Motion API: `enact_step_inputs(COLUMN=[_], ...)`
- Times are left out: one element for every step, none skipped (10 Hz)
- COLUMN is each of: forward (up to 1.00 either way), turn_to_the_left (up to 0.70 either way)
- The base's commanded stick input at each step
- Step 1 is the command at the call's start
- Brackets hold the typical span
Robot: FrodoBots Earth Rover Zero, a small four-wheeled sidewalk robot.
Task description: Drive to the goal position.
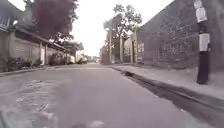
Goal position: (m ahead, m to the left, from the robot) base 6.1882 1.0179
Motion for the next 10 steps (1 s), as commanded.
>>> enact_step_inputs(forward=[1.0, 1.0, 1.0, 1.0, 1.0, 1.0, 1.0, 1.0, 1.0, 1.0], turn_to_the_left=[0.0, 0.0, 0.0, 0.0, 0.0, 0.0, 0.36, 0.23, 0.02, 0.0])
